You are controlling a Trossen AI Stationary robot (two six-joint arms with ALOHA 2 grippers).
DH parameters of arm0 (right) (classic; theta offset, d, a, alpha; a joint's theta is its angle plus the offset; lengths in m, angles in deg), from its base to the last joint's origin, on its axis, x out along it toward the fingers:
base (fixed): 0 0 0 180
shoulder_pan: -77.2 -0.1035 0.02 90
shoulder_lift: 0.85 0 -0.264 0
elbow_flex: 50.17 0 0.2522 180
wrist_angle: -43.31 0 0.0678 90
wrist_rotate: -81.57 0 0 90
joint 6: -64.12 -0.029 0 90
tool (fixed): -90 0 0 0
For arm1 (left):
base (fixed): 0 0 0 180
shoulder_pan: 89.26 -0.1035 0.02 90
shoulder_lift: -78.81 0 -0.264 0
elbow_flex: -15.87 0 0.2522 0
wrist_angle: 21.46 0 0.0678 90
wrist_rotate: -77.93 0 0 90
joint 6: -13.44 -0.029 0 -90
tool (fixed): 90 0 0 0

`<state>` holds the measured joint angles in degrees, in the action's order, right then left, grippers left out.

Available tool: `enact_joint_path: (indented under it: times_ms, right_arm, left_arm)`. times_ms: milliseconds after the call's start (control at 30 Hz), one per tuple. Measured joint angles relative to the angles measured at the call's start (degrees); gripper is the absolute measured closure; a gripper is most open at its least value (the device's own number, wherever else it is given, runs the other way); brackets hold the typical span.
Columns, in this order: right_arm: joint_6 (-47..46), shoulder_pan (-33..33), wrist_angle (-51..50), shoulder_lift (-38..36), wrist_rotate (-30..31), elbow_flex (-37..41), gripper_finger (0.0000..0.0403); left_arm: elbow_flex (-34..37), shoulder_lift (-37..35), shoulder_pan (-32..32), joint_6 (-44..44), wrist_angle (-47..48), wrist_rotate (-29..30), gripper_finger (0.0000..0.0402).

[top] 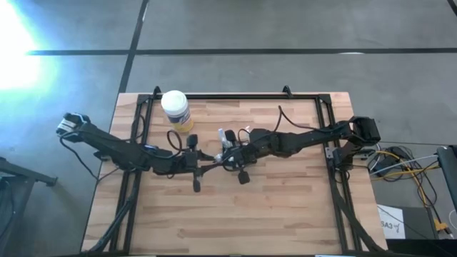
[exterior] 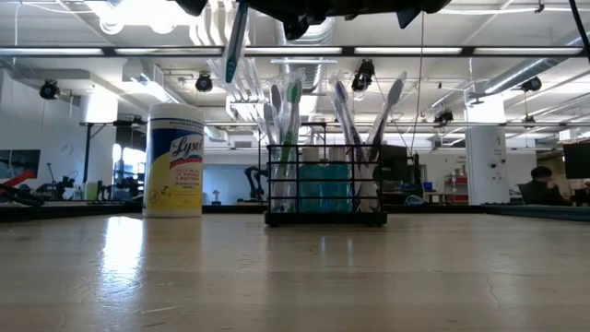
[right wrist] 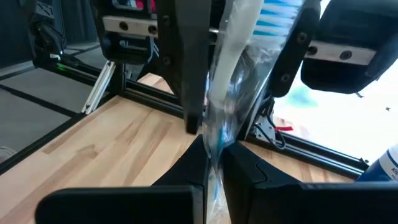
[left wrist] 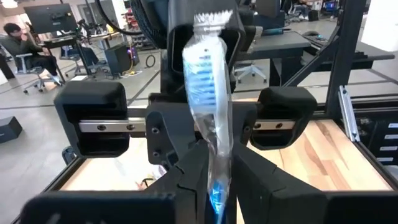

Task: Pick & Place toothbrushing station
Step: Put the blue toothbrush into the black mesh organizer

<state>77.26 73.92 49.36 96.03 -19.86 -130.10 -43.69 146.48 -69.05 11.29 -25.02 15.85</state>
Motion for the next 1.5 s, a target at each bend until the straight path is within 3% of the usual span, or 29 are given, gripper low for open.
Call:
enact_joint_path:
  times_ms: [233,400,533,867,1100,1367,1500]
  right_arm:
    - [-0.1,-0.1,0.0,0.0,-0.1,0.0,0.0382]
    - [0.0,-0.1,-0.3,0.0,0.0,0.0,0.0381]
    - [0.7,-0.1,-0.5,0.0,-0.5,0.0,0.0371]
    - [0.9,-0.1,-5.8,-4.1,-1.3,-0.1,0.0266]
    - [-0.4,0.2,-12.8,-13.8,-1.3,3.2,0.0214]
    - [-0.8,0.2,-7.1,-31.8,-0.7,19.5,0.0227]
    - [-2.4,0.2,-3.1,-40.0,-0.6,28.6,0.0262]
  left_arm:
    - [0.0,-0.5,0.0,-0.2,0.8,0.0,0.0327]
    - [0.0,-0.6,0.0,-0.9,2.2,-0.1,0.0379]
    - [0.0,-0.7,0.0,-1.3,2.9,-0.4,0.0387]
    - [0.1,-2.1,1.1,-5.9,3.5,-0.4,0.0387]
    - [2.2,-5.2,1.3,-8.8,2.6,-0.4,0.0387]
    - [13.9,-12.5,-3.1,-9.8,-8.8,-0.7,0.0387]
    - [20.9,-13.1,-9.8,-9.2,-22.4,-11.0,0.0387]
